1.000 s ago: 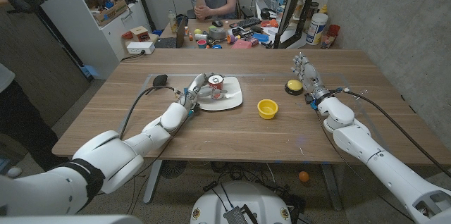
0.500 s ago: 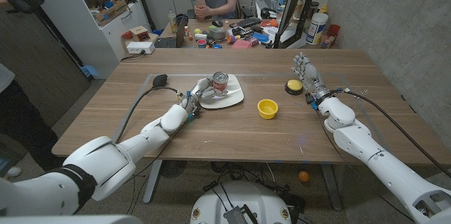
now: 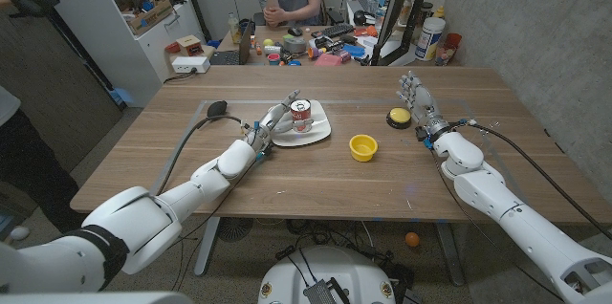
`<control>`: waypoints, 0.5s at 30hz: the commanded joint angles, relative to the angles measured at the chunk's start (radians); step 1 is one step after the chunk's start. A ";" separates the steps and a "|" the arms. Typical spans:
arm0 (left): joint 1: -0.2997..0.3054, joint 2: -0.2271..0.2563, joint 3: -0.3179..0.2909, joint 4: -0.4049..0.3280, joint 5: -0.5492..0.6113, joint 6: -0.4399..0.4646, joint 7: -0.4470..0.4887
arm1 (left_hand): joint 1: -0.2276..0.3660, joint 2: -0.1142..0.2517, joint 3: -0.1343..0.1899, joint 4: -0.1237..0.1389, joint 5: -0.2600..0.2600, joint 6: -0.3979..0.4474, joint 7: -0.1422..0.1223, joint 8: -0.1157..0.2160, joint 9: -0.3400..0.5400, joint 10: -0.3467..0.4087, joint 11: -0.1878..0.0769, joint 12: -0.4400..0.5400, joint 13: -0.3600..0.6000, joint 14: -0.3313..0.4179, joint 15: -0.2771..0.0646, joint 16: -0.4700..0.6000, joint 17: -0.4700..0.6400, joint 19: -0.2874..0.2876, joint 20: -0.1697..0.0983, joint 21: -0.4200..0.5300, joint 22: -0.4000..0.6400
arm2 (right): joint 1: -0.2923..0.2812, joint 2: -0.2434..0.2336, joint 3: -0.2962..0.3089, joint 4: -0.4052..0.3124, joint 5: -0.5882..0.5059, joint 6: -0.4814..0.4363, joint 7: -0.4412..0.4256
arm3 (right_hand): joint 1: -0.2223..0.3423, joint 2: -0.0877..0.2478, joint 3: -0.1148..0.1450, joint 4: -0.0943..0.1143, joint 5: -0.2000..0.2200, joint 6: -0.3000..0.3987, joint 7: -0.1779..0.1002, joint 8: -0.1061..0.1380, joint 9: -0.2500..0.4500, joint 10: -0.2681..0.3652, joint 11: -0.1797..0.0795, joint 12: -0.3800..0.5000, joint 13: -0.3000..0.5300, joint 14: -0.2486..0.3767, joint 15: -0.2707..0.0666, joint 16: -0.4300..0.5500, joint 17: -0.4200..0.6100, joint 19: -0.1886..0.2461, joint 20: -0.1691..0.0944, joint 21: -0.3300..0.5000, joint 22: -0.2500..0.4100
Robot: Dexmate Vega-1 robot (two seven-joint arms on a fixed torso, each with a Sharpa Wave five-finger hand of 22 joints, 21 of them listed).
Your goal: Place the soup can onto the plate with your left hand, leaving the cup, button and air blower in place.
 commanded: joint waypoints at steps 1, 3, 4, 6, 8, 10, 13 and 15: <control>0.017 0.009 -0.021 -0.046 -0.003 -0.004 0.000 | -0.014 0.000 -0.016 0.005 0.011 -0.174 0.007 0.005 0.001 -0.121 0.007 0.002 0.002 -0.055 0.008 -0.001 0.004 -0.020 0.015 -0.004 0.005 | 0.003 -0.002 0.001 0.003 0.003 0.004 0.007 | -0.009 0.032 0.004 -0.001 -0.004 0.003 0.009 0.008 0.004 0.004 0.008 0.007 0.002 0.004 0.006 0.003 0.002 -0.004 -0.003 -0.003 0.004; 0.024 0.014 -0.026 -0.066 0.002 0.002 0.009 | -0.018 0.000 -0.020 0.007 0.013 -0.173 0.004 0.008 0.001 -0.117 0.002 0.006 0.002 -0.053 0.007 0.001 0.004 -0.015 0.016 -0.001 0.005 | 0.003 -0.003 0.000 0.002 0.001 0.004 0.008 | -0.009 0.032 0.004 -0.002 -0.004 0.004 0.010 0.008 0.004 0.004 0.008 0.007 0.002 0.004 0.005 0.003 0.002 -0.004 -0.003 -0.003 0.004; 0.028 0.018 -0.029 -0.079 0.003 0.007 0.012 | -0.022 0.000 -0.025 0.009 0.016 -0.165 0.002 0.013 0.001 -0.111 -0.002 0.011 0.002 -0.048 0.005 0.006 0.004 -0.006 0.016 0.004 0.005 | 0.003 -0.004 0.001 0.001 0.002 0.004 0.009 | -0.009 0.032 0.003 -0.002 -0.004 0.004 0.010 0.008 0.004 0.004 0.008 0.007 0.002 0.004 0.005 0.003 0.002 -0.004 -0.003 -0.003 0.004; 0.036 0.025 -0.035 -0.103 0.002 0.016 0.011 | -0.026 -0.001 -0.029 0.011 0.018 -0.160 -0.001 0.017 0.001 -0.102 -0.005 0.017 0.002 -0.038 0.001 0.012 0.004 0.004 0.015 0.009 0.005 | 0.003 -0.005 0.000 0.000 0.001 0.004 0.010 | -0.009 0.032 0.003 -0.002 -0.004 0.004 0.010 0.008 0.004 0.004 0.009 0.007 0.002 0.004 0.006 0.003 0.002 -0.004 -0.002 -0.003 0.004; 0.044 0.034 -0.041 -0.131 0.005 0.029 0.013 | -0.028 0.000 -0.034 0.013 0.020 -0.151 -0.008 0.022 0.001 -0.095 -0.010 0.021 0.003 -0.030 -0.006 0.016 0.004 0.011 0.015 0.012 0.005 | 0.003 -0.005 0.001 -0.002 0.002 0.004 0.011 | -0.009 0.032 0.003 -0.002 -0.004 0.005 0.009 0.008 0.004 0.005 0.009 0.007 0.002 0.004 0.006 0.003 0.002 -0.004 -0.002 -0.003 0.004; 0.054 0.039 -0.049 -0.155 0.002 0.040 0.014 | -0.030 0.000 -0.037 0.015 0.022 -0.139 -0.009 0.027 0.001 -0.090 -0.014 0.024 0.003 -0.026 -0.008 0.018 0.004 0.013 0.016 0.012 0.005 | 0.003 -0.007 0.000 -0.004 0.001 0.002 0.011 | -0.010 0.032 0.003 -0.002 -0.004 0.005 0.009 0.008 0.004 0.004 0.009 0.007 0.002 0.005 0.006 0.003 0.002 -0.004 -0.002 -0.003 0.004; 0.069 0.048 -0.060 -0.192 0.004 0.056 0.025 | -0.031 0.001 -0.041 0.016 0.024 -0.134 -0.011 0.029 0.001 -0.083 -0.011 0.028 0.003 -0.016 -0.010 0.022 0.004 0.017 0.023 0.014 0.005 | 0.001 -0.008 0.001 -0.007 0.002 0.003 0.013 | -0.010 0.031 0.003 -0.002 -0.004 0.005 0.010 0.008 0.004 0.005 0.010 0.007 0.002 0.004 0.006 0.003 0.002 -0.004 -0.002 -0.003 0.004; 0.081 0.056 -0.069 -0.221 0.003 0.068 0.029 | -0.032 0.002 -0.043 0.017 0.024 -0.125 -0.011 0.032 0.001 -0.078 -0.010 0.031 0.003 -0.011 -0.015 0.024 0.004 0.021 0.025 0.015 0.006 | -0.002 -0.009 0.002 -0.010 0.002 0.004 0.012 | -0.010 0.031 0.003 -0.002 -0.004 0.005 0.011 0.008 0.004 0.005 0.010 0.007 0.002 0.005 0.006 0.003 0.002 -0.003 -0.001 -0.003 0.004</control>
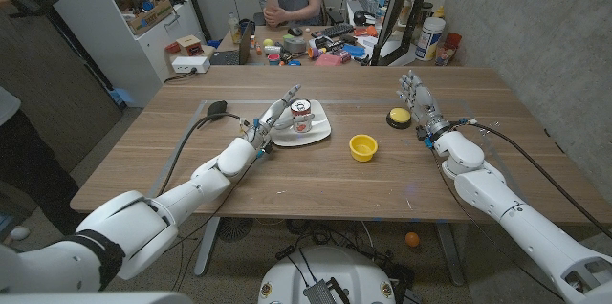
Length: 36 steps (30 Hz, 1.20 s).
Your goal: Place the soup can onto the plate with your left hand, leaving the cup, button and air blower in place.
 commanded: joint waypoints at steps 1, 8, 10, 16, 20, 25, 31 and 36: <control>0.054 0.036 -0.042 -0.140 0.007 0.061 0.030 | -0.008 0.000 -0.012 0.002 0.006 -0.120 -0.010 0.010 0.001 -0.076 -0.002 0.011 0.003 -0.004 -0.011 0.009 0.001 0.009 0.010 0.011 0.006 | -0.005 -0.006 0.002 -0.013 0.002 0.001 0.004 | -0.010 0.030 0.003 -0.002 -0.004 0.004 0.011 0.008 0.004 0.002 0.006 0.007 0.002 0.000 0.001 0.003 0.002 -0.003 -0.001 -0.003 0.004; 0.087 0.064 -0.069 -0.231 0.010 0.106 0.038 | -0.012 0.002 -0.020 0.005 0.008 -0.100 -0.015 0.017 0.001 -0.060 -0.002 0.018 0.004 0.008 -0.017 0.012 0.002 0.016 0.016 0.014 0.006 | -0.017 -0.011 0.006 -0.022 0.004 0.005 0.004 | -0.009 0.030 0.003 -0.002 -0.004 0.005 0.010 0.008 0.004 0.002 0.005 0.007 0.002 0.000 0.000 0.002 0.002 -0.003 -0.001 -0.004 0.004; 0.096 0.070 -0.077 -0.254 0.009 0.116 0.039 | -0.012 0.002 -0.021 0.006 0.008 -0.099 -0.015 0.017 0.001 -0.059 -0.002 0.018 0.004 0.008 -0.016 0.012 0.002 0.016 0.018 0.013 0.006 | -0.021 -0.012 0.007 -0.022 0.004 0.010 0.005 | -0.009 0.030 0.003 -0.003 -0.004 0.005 0.010 0.008 0.004 0.002 0.004 0.007 0.002 0.000 0.000 0.002 0.002 -0.003 -0.002 -0.004 0.004; 0.116 0.089 -0.099 -0.316 0.008 0.144 0.041 | -0.014 0.003 -0.026 0.007 0.009 -0.086 -0.016 0.021 0.001 -0.047 0.002 0.023 0.004 0.019 -0.017 0.015 0.002 0.020 0.023 0.014 0.006 | -0.028 -0.011 0.006 -0.018 0.001 0.021 0.007 | -0.009 0.030 0.002 -0.002 -0.004 0.006 0.010 0.008 0.004 0.003 0.006 0.007 0.002 -0.001 0.000 0.002 0.002 -0.003 -0.001 -0.004 0.004; 0.126 0.098 -0.110 -0.346 0.008 0.163 0.039 | -0.014 0.004 -0.029 0.008 0.009 -0.079 -0.017 0.023 0.002 -0.042 0.003 0.025 0.004 0.024 -0.017 0.016 0.003 0.020 0.024 0.014 0.006 | -0.032 -0.011 0.006 -0.019 0.000 0.025 0.007 | -0.009 0.030 0.002 -0.003 -0.004 0.006 0.011 0.008 0.004 0.002 0.005 0.007 0.002 0.000 0.001 0.002 0.002 -0.003 -0.001 -0.004 0.004; 0.135 0.108 -0.123 -0.384 0.009 0.182 0.039 | -0.016 0.006 -0.031 0.010 0.009 -0.071 -0.017 0.025 0.002 -0.035 0.003 0.028 0.005 0.026 -0.017 0.017 0.003 0.019 0.026 0.013 0.007 | -0.035 -0.010 0.004 -0.021 -0.002 0.025 0.006 | -0.009 0.030 0.002 -0.003 -0.004 0.007 0.010 0.008 0.004 0.004 0.007 0.007 0.002 0.000 0.001 0.002 0.002 -0.003 -0.002 -0.005 0.004; 0.140 0.118 -0.139 -0.424 0.012 0.199 0.041 | -0.017 0.010 -0.034 0.012 0.009 -0.062 -0.015 0.027 0.002 -0.029 0.006 0.030 0.005 0.030 -0.018 0.017 0.004 0.020 0.026 0.013 0.007 | -0.041 -0.014 0.005 -0.032 -0.004 0.022 0.001 | -0.010 0.030 0.002 -0.003 -0.004 0.007 0.011 0.008 0.004 0.004 0.006 0.007 0.002 0.000 0.000 0.002 0.002 -0.004 -0.002 -0.006 0.004; 0.144 0.125 -0.151 -0.452 0.007 0.213 0.039 | -0.018 0.012 -0.035 0.013 0.009 -0.055 -0.015 0.029 0.002 -0.023 0.005 0.032 0.005 0.038 -0.021 0.020 0.005 0.021 0.026 0.014 0.007 | -0.047 -0.018 0.006 -0.041 -0.005 0.018 -0.003 | -0.009 0.030 0.002 -0.003 -0.004 0.008 0.011 0.009 0.004 0.005 0.005 0.007 0.002 0.000 0.001 0.002 0.002 -0.003 -0.002 -0.006 0.004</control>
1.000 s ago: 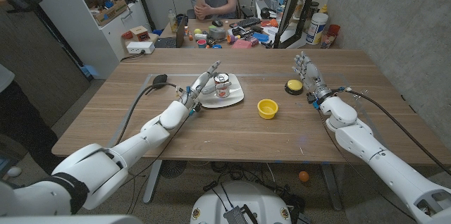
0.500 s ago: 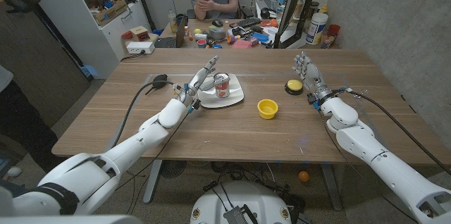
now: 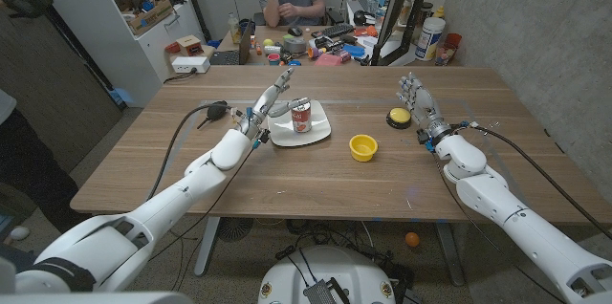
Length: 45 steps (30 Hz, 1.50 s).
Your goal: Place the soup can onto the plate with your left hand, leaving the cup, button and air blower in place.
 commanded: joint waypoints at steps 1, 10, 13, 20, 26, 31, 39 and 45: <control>0.018 0.022 -0.034 -0.087 0.002 0.043 0.003 | -0.008 0.007 -0.009 0.003 0.009 -0.052 -0.008 0.010 0.002 -0.021 0.004 0.011 0.003 0.011 -0.003 0.006 0.005 0.007 0.010 0.006 0.003 | -0.014 -0.007 0.001 -0.017 -0.005 -0.003 -0.009 | -0.009 0.030 0.002 -0.003 -0.004 0.003 0.006 0.009 0.004 0.005 0.006 0.007 0.002 0.000 0.001 0.002 0.002 -0.003 -0.002 -0.002 0.004; 0.021 0.042 -0.052 -0.147 -0.005 0.078 -0.013 | -0.011 0.012 -0.012 0.006 0.008 -0.037 -0.011 0.014 0.002 -0.012 0.002 0.013 0.003 0.019 -0.006 0.008 0.006 0.010 0.010 0.007 0.003 | -0.020 -0.009 0.003 -0.028 -0.006 -0.004 -0.014 | -0.009 0.030 0.002 -0.003 -0.004 0.005 0.007 0.009 0.004 0.005 0.005 0.007 0.002 0.001 0.000 0.002 0.002 -0.004 -0.002 -0.003 0.004; 0.024 0.050 -0.060 -0.172 -0.008 0.090 -0.017 | -0.012 0.013 -0.014 0.007 0.008 -0.034 -0.010 0.014 0.002 -0.011 0.001 0.013 0.003 0.020 -0.005 0.008 0.006 0.009 0.011 0.006 0.003 | -0.023 -0.009 0.003 -0.030 -0.005 -0.005 -0.015 | -0.009 0.030 0.002 -0.004 -0.004 0.006 0.007 0.009 0.004 0.006 0.006 0.007 0.002 0.001 0.001 0.002 0.001 -0.003 -0.001 -0.003 0.004; 0.027 0.062 -0.077 -0.220 -0.005 0.109 -0.015 | -0.014 0.017 -0.016 0.010 0.007 -0.025 -0.009 0.016 0.002 -0.006 0.002 0.014 0.003 0.027 -0.008 0.009 0.006 0.009 0.011 0.006 0.003 | -0.029 -0.009 0.002 -0.031 -0.007 -0.002 -0.017 | -0.009 0.030 0.002 -0.004 -0.004 0.006 0.007 0.009 0.004 0.006 0.007 0.007 0.002 0.001 0.000 0.002 0.001 -0.004 -0.002 -0.003 0.004; 0.028 0.071 -0.085 -0.247 -0.018 0.124 -0.034 | -0.017 0.021 -0.018 0.013 0.006 -0.021 -0.010 0.016 0.002 -0.003 -0.001 0.015 0.003 0.034 -0.010 0.011 0.007 0.018 0.008 0.009 0.004 | -0.033 -0.009 0.003 -0.032 -0.007 0.000 -0.018 | -0.008 0.030 0.002 -0.004 -0.004 0.006 0.007 0.009 0.003 0.007 0.007 0.007 0.002 0.002 -0.001 0.002 0.001 -0.004 -0.003 -0.004 0.004; 0.030 0.079 -0.096 -0.276 -0.021 0.139 -0.038 | -0.020 0.027 -0.021 0.016 0.005 -0.020 -0.011 0.013 0.002 -0.003 -0.005 0.013 0.003 0.039 -0.011 0.012 0.008 0.036 0.006 0.016 0.005 | -0.040 -0.011 0.003 -0.039 -0.010 0.000 -0.023 | -0.008 0.030 0.002 -0.004 -0.004 0.007 0.007 0.009 0.003 0.007 0.008 0.007 0.002 0.002 0.001 0.002 0.001 -0.004 -0.001 -0.004 0.004; 0.034 0.094 -0.112 -0.325 -0.029 0.167 -0.048 | -0.023 0.032 -0.024 0.019 0.004 -0.003 -0.016 0.018 0.002 0.007 -0.006 0.016 0.004 0.046 -0.017 0.013 0.008 0.043 0.009 0.018 0.006 | -0.059 -0.015 0.009 -0.060 -0.014 0.003 -0.038 | -0.008 0.030 0.002 -0.005 -0.004 0.007 0.007 0.009 0.003 0.007 0.006 0.007 0.002 0.002 0.000 0.002 0.001 -0.005 -0.002 -0.005 0.004; 0.034 0.103 -0.123 -0.353 -0.030 0.175 -0.051 | -0.023 0.035 -0.025 0.020 0.004 0.000 -0.017 0.017 0.002 0.010 -0.006 0.017 0.004 0.048 -0.020 0.013 0.009 0.042 0.010 0.017 0.006 | -0.086 -0.018 0.016 -0.086 -0.018 0.005 -0.061 | -0.008 0.029 0.001 -0.004 -0.004 0.008 0.007 0.009 0.003 0.007 0.006 0.007 0.002 0.003 0.000 0.002 0.001 -0.005 -0.001 -0.005 0.004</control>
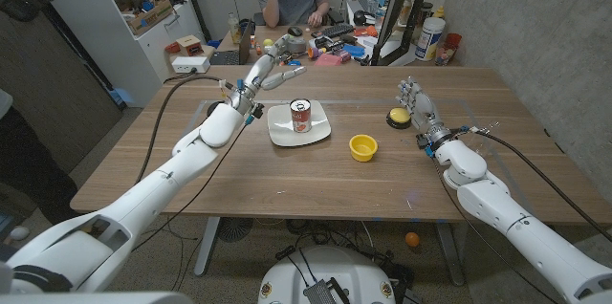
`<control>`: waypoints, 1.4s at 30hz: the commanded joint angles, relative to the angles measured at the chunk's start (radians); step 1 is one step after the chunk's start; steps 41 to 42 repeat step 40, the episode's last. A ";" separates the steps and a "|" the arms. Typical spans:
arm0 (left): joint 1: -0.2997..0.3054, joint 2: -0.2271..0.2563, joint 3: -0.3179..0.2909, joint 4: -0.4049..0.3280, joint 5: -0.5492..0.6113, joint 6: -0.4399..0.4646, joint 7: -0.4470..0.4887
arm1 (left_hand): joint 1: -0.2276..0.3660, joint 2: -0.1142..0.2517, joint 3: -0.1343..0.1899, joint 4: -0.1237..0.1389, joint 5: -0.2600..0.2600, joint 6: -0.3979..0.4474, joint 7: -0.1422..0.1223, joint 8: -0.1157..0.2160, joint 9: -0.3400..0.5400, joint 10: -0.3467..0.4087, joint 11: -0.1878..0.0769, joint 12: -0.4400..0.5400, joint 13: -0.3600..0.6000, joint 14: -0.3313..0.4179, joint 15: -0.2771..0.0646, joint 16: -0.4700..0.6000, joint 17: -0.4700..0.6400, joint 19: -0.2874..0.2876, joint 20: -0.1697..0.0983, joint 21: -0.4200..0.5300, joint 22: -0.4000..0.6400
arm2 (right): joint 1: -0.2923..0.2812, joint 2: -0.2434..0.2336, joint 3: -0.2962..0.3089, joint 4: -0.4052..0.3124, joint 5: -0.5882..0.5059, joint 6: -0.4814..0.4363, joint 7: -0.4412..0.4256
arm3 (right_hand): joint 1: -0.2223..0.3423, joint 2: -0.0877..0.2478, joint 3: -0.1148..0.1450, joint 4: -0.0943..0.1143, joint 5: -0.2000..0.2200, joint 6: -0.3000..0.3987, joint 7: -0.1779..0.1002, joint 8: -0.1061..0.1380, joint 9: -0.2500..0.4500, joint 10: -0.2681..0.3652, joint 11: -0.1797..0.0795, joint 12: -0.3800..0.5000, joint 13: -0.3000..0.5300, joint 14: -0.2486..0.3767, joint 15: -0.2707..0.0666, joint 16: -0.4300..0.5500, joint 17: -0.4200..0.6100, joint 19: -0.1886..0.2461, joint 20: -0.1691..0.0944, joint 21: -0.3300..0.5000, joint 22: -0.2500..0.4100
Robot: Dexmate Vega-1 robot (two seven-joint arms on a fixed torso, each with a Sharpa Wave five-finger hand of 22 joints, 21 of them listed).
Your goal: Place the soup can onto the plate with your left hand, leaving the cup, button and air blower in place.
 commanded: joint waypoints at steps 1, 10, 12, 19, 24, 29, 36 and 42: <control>0.003 0.019 -0.024 -0.063 -0.009 0.026 -0.012 | 0.003 0.009 -0.005 0.001 0.004 0.002 -0.007 0.003 0.002 0.005 -0.001 0.009 0.004 0.007 0.000 0.005 0.004 0.005 -0.001 0.003 0.001 | -0.042 -0.006 0.011 -0.041 -0.007 0.006 -0.035 | -0.008 0.029 0.001 -0.004 -0.004 0.003 0.001 0.009 0.003 0.001 0.002 0.007 0.002 0.003 0.001 0.002 0.004 -0.005 -0.002 -0.001 0.004; -0.002 0.033 -0.036 -0.079 -0.025 0.021 -0.039 | 0.002 0.013 -0.007 0.003 0.003 0.006 -0.009 0.002 0.002 0.005 -0.001 0.008 0.004 0.007 -0.003 0.003 0.004 -0.003 0.000 -0.002 0.001 | -0.079 -0.005 0.015 -0.091 -0.026 0.000 -0.080 | -0.008 0.029 0.001 -0.005 -0.004 0.003 0.001 0.009 0.004 0.002 0.001 0.007 0.002 0.004 0.000 0.002 0.003 -0.005 -0.001 -0.002 0.004; -0.004 0.035 -0.038 -0.076 -0.036 0.017 -0.049 | 0.001 0.013 -0.009 0.003 0.002 0.010 -0.007 0.003 0.002 0.005 -0.003 0.008 0.004 0.008 -0.004 0.003 0.004 -0.005 0.000 -0.003 0.001 | -0.088 -0.004 0.016 -0.104 -0.030 -0.001 -0.093 | -0.008 0.029 0.001 -0.005 -0.004 0.004 0.001 0.009 0.004 0.002 0.001 0.007 0.002 0.003 0.001 0.002 0.003 -0.005 0.000 -0.002 0.004; -0.031 0.043 -0.046 -0.062 -0.051 0.000 -0.082 | -0.002 0.014 -0.012 0.005 0.000 0.015 -0.007 0.003 0.002 0.006 -0.003 0.007 0.004 0.009 -0.004 0.002 0.004 -0.010 0.000 -0.005 0.002 | -0.126 0.003 0.020 -0.153 -0.059 -0.001 -0.147 | -0.008 0.029 0.001 -0.005 -0.004 0.004 0.000 0.009 0.004 0.004 0.001 0.007 0.002 0.004 0.000 0.002 0.003 -0.005 -0.001 -0.003 0.004; -0.051 0.050 -0.052 -0.055 -0.060 -0.017 -0.105 | -0.004 0.014 -0.014 0.006 0.000 0.018 -0.008 0.003 0.002 0.008 -0.002 0.007 0.004 0.010 -0.005 0.002 0.004 -0.011 0.000 -0.005 0.002 | -0.165 0.017 0.020 -0.179 -0.083 0.012 -0.189 | -0.009 0.029 0.001 -0.004 -0.004 0.004 0.001 0.009 0.004 0.003 0.002 0.007 0.002 0.004 0.000 0.002 0.003 -0.005 0.000 -0.003 0.004; -0.056 0.053 -0.058 -0.058 -0.068 -0.026 -0.116 | -0.006 0.015 -0.015 0.008 -0.001 0.019 -0.005 0.002 0.002 0.010 -0.001 0.007 0.004 0.011 -0.005 0.002 0.004 -0.011 0.000 -0.005 0.002 | -0.219 0.019 0.027 -0.215 -0.107 0.022 -0.230 | -0.009 0.028 0.000 -0.005 -0.005 0.004 0.002 0.009 0.004 0.003 0.002 0.007 0.002 0.004 0.000 0.002 0.003 -0.004 0.001 -0.003 0.004; -0.053 0.054 -0.057 -0.066 -0.061 -0.027 -0.121 | -0.008 0.015 -0.018 0.009 -0.003 0.027 -0.003 0.004 0.002 0.012 -0.002 0.007 0.004 0.015 -0.008 0.002 0.004 -0.011 0.000 -0.006 0.002 | -0.259 0.036 0.036 -0.209 -0.123 0.067 -0.247 | -0.008 0.028 0.000 -0.005 -0.005 0.006 0.002 0.009 0.004 0.004 0.003 0.007 0.002 0.005 0.000 0.002 0.003 -0.003 0.001 -0.003 0.004; -0.057 0.047 -0.047 -0.069 -0.037 -0.022 -0.114 | -0.008 0.016 -0.019 0.009 -0.003 0.029 -0.001 0.004 0.002 0.012 -0.001 0.007 0.004 0.015 -0.008 0.002 0.004 -0.011 0.000 -0.006 0.002 | -0.258 0.052 0.040 -0.159 -0.118 0.123 -0.225 | -0.008 0.028 0.000 -0.005 -0.005 0.006 0.002 0.009 0.004 0.004 0.002 0.007 0.002 0.005 0.000 0.002 0.003 -0.003 0.001 -0.003 0.004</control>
